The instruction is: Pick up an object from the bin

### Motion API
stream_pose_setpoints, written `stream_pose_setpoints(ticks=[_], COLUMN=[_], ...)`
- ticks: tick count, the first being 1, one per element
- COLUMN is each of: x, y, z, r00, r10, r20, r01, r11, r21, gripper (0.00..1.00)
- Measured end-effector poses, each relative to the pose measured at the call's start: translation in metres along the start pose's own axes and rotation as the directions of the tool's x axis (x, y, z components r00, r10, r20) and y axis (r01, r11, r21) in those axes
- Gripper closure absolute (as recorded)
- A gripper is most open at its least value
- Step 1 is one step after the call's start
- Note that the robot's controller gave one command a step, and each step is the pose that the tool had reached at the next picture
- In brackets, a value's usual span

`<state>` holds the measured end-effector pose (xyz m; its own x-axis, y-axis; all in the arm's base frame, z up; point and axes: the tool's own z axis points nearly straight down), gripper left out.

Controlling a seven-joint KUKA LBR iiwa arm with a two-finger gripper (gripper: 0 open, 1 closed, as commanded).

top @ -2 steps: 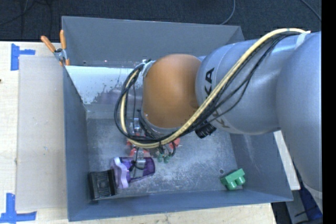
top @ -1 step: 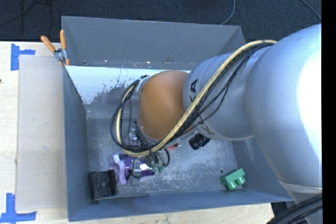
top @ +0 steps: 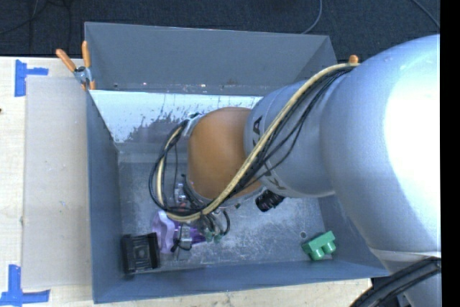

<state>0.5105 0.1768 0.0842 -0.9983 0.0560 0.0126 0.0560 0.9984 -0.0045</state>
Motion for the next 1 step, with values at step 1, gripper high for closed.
stream_pose_setpoints(ticks=[1], x=[-0.0012], y=[0.0002], z=[-0.0012], r00=[1.000], r10=[-0.011], r20=[0.001], r01=[0.011], r11=[1.000], r21=[0.000], gripper=[0.00])
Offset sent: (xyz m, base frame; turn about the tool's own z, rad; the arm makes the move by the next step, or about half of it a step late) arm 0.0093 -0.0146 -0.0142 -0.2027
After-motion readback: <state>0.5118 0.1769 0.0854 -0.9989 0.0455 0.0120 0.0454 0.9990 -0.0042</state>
